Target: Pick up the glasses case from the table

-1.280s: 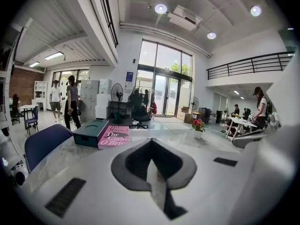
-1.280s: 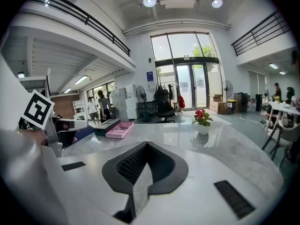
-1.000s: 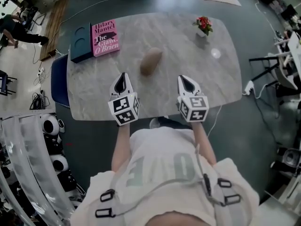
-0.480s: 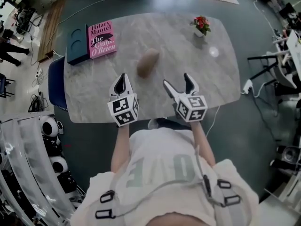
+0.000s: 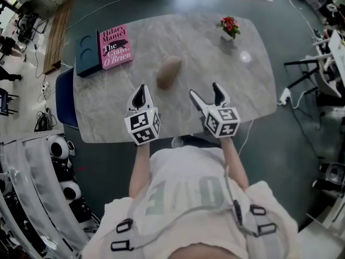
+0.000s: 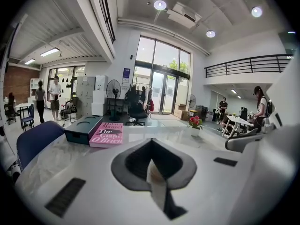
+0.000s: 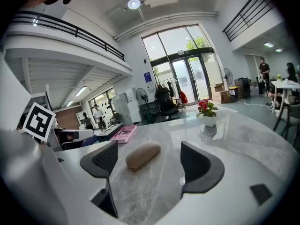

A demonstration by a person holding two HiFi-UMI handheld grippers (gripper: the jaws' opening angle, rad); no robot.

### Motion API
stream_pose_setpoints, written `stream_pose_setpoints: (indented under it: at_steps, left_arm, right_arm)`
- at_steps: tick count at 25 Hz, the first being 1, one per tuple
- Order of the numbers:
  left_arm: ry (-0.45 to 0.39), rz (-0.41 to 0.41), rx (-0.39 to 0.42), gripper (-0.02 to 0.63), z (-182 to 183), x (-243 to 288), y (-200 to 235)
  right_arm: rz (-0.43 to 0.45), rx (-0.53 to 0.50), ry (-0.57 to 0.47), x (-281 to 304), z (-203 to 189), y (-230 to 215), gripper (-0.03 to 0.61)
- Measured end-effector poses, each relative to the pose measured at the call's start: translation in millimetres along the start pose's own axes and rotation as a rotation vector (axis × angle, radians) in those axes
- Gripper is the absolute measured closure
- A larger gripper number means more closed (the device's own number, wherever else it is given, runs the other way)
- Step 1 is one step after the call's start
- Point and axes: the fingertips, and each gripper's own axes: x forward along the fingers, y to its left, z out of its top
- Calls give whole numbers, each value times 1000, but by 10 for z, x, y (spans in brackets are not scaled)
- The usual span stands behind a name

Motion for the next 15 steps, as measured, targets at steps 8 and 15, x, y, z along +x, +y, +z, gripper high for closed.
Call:
stream_pose_setpoints:
  at_steps: [8, 15]
  left_arm:
    - [13, 20, -16, 611, -27, 23, 77]
    - [16, 34, -30, 611, -6, 38, 158]
  right_arm:
    - [-1, -49, 9, 40, 125, -80, 187]
    - [70, -282, 22, 197, 602, -5, 187]
